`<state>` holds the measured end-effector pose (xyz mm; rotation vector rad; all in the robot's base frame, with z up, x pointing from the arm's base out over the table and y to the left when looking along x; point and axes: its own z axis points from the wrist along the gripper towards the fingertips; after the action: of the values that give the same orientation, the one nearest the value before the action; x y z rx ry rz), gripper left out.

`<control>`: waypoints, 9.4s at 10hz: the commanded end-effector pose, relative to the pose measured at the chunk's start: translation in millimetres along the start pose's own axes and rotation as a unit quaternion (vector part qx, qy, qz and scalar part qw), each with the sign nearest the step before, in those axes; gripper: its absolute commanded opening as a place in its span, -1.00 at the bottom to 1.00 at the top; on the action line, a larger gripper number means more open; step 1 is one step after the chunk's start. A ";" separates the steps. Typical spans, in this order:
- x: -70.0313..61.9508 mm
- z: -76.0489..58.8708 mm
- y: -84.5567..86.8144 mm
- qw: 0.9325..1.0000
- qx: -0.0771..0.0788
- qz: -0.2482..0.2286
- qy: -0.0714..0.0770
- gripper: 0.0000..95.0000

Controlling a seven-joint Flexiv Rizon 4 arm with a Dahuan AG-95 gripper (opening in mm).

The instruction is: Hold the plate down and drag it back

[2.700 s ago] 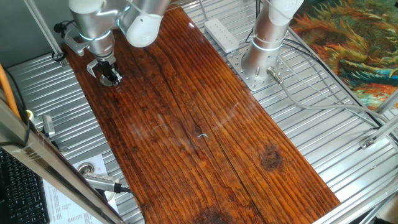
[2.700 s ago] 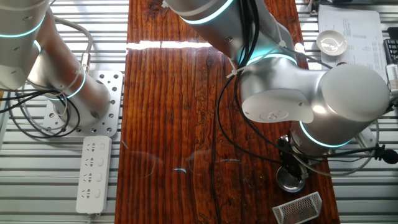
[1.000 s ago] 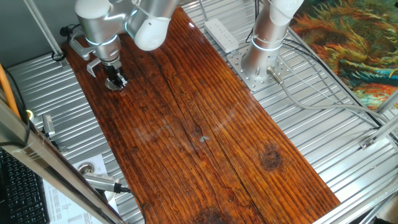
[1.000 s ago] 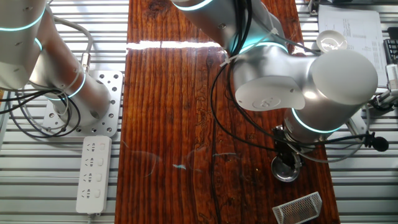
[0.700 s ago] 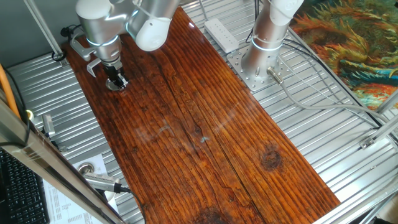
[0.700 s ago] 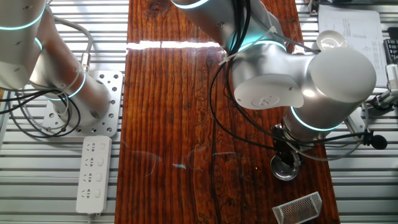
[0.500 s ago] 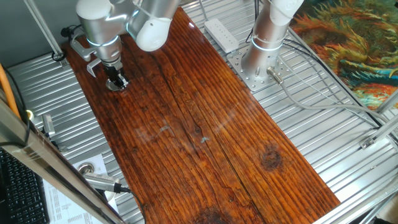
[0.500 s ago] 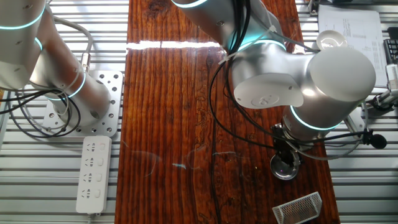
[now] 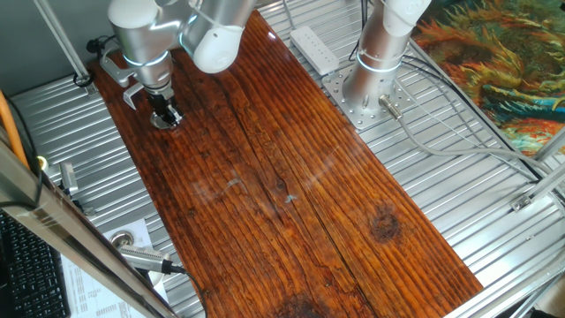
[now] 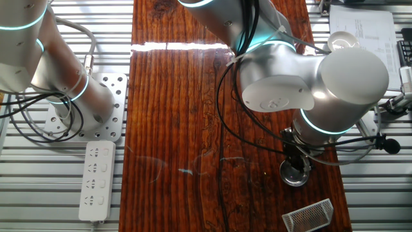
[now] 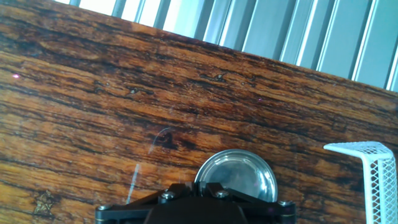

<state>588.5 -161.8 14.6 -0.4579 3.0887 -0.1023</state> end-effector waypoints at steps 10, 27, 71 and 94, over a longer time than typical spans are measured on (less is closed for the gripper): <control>1.3 0.5 -0.6 0.999 -0.004 -0.042 0.002 -1.00; 0.0 1.6 19.9 0.999 -0.005 -0.037 0.006 -1.00; 3.2 -5.0 75.2 1.000 -0.009 -0.012 -0.006 -1.00; 3.5 -5.5 83.1 0.999 -0.008 -0.034 0.003 -1.00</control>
<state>559.4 -83.3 14.7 -0.5663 3.0782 -0.0796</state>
